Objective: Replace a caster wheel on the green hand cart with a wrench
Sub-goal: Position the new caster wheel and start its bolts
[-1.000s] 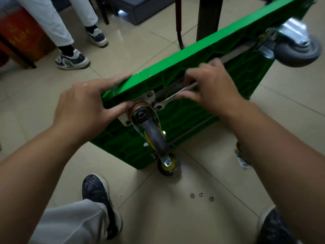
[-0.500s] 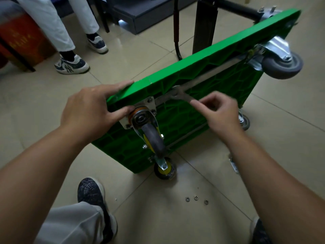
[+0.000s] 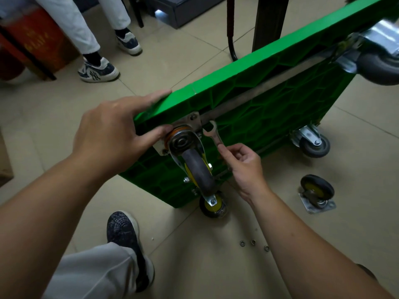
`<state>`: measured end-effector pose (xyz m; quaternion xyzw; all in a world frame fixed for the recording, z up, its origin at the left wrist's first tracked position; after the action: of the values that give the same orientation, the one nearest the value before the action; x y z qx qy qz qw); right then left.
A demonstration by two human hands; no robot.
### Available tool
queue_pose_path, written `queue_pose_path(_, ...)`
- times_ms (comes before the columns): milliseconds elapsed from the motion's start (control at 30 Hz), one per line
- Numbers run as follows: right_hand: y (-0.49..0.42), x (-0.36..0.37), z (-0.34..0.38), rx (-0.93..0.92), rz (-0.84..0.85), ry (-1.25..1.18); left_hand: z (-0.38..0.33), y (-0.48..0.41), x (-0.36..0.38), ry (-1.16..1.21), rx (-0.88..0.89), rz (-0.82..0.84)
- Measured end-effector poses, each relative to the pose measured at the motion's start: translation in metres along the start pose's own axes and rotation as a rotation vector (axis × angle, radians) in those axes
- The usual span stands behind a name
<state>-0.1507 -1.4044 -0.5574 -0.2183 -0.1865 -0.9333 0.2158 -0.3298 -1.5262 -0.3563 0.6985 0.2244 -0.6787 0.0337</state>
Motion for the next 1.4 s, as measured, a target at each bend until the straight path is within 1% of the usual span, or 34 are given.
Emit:
queue_pose_path(167,-0.004,0.003,-0.007,0.055,0.085,0.046,0.002,-0.001,0.001,-0.005,0.003,0.008)
queue_pose_path(400,-0.005,0.002,-0.020,0.019,-0.016,0.092,0.001,-0.001,0.000,0.000,0.005,0.007)
queue_pose_path(533,-0.005,0.008,-0.024,-0.005,-0.015,0.162,0.003,-0.001,0.001,-0.011,0.000,0.006)
queue_pose_path(667,-0.006,0.012,-0.027,0.048,-0.010,0.182,0.002,-0.001,0.001,-0.004,-0.007,0.007)
queue_pose_path(733,-0.010,0.009,-0.018,0.045,-0.019,0.200,0.002,-0.001,0.001,-0.009,-0.008,0.010)
queue_pose_path(800,-0.017,0.004,0.007,-0.017,-0.024,0.325,0.002,-0.001,0.001,-0.007,-0.008,0.009)
queue_pose_path(833,-0.021,0.003,0.025,-0.065,-0.014,0.451,0.002,-0.001,0.001,-0.005,-0.008,0.009)
queue_pose_path(900,-0.022,0.009,0.070,-0.222,0.027,0.820,0.002,-0.001,0.001,-0.003,-0.008,0.008)
queue_pose_path(933,-0.018,0.018,0.094,-0.374,0.040,1.042,0.002,-0.001,0.001,-0.003,-0.009,0.008)
queue_pose_path(1000,0.000,0.048,0.136,-0.768,0.060,1.420,0.002,-0.001,0.001,0.000,-0.011,0.008)
queue_pose_path(1033,0.009,0.065,0.148,-0.912,0.091,1.545,0.002,-0.001,0.001,0.003,-0.014,0.005)
queue_pose_path(1067,0.014,0.079,0.155,-0.994,0.132,1.630,0.002,0.000,0.001,0.006,-0.017,0.002)
queue_pose_path(1167,0.016,0.098,0.162,-1.082,0.189,1.731,-0.001,0.000,-0.001,0.013,-0.020,-0.007)
queue_pose_path(1267,0.017,0.094,0.161,-1.046,0.189,1.730,-0.003,0.001,-0.002,0.009,-0.021,-0.009)
queue_pose_path(1333,0.015,0.081,0.166,-0.989,0.168,1.629,-0.003,0.002,-0.002,0.012,-0.023,-0.015)
queue_pose_path(1400,0.010,0.058,0.172,-0.850,0.121,1.433,-0.004,0.002,-0.002,0.008,-0.016,-0.019)
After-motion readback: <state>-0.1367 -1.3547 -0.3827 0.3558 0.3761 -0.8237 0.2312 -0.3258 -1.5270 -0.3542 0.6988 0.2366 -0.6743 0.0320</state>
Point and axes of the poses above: each hand's wrist, its own y-axis away from the middle knuckle, its own x-axis out of the palm, z = x × y, the point moved 6 cm from there along -y, towards the middle knuckle, and after that the axes turned 7 degrees about -y, right-handed, at the moved point
